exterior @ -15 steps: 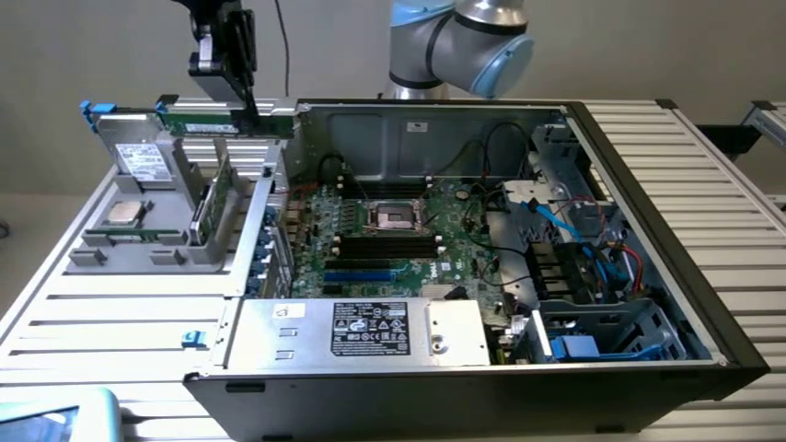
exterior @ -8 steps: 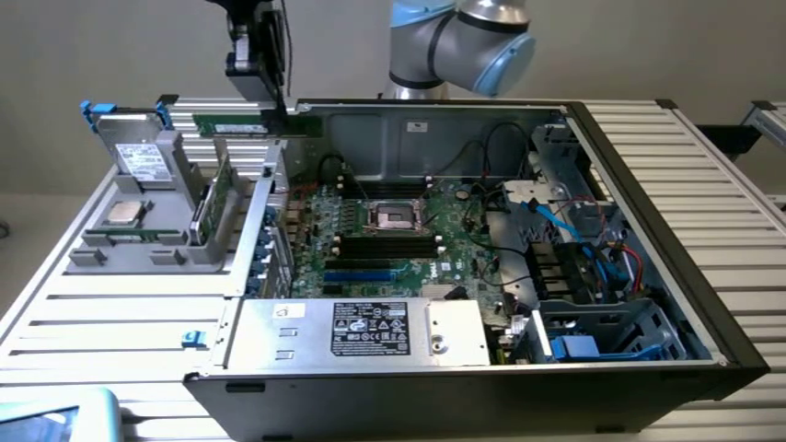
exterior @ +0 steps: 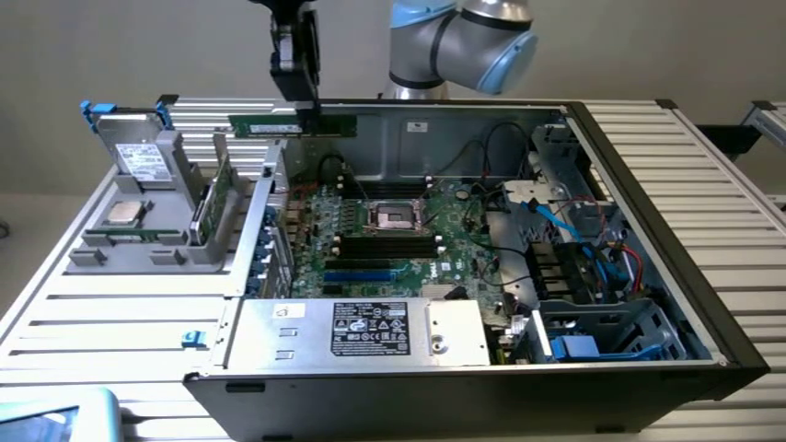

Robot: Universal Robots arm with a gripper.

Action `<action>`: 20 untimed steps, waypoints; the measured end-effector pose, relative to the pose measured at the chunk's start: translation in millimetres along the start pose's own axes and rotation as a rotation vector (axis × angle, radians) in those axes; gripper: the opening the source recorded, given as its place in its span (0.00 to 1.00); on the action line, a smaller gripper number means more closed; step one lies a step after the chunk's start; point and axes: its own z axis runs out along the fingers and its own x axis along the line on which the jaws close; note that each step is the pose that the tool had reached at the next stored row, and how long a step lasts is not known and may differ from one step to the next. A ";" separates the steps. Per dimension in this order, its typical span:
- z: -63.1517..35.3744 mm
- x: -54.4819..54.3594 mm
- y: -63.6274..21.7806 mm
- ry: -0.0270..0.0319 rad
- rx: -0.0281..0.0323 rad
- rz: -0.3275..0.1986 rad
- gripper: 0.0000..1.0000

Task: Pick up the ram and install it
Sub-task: 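Pick up the ram and move it above insertion slot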

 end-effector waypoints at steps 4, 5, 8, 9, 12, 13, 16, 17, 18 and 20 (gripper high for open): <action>1.0 -0.5 -17.2 0.0001 0.0042 0.000 0.14; 1.5 -0.8 -21.7 0.0000 0.0045 0.000 0.14; 2.9 -1.4 -35.3 -0.0001 0.0047 0.000 0.14; 3.4 -1.7 -40.0 0.0000 0.0047 0.000 0.14; 4.4 -3.3 -52.3 0.0000 0.0049 0.000 0.14; 4.5 -4.2 -55.4 0.0001 0.0052 0.000 0.14; 5.1 -6.5 -64.2 0.0001 0.0064 0.000 0.14; 5.3 -7.2 -66.9 0.0000 0.0069 0.000 0.14; 5.4 -7.9 -69.7 0.0001 0.0076 0.000 0.14; 5.8 -9.6 -74.3 0.0001 0.0090 0.000 0.14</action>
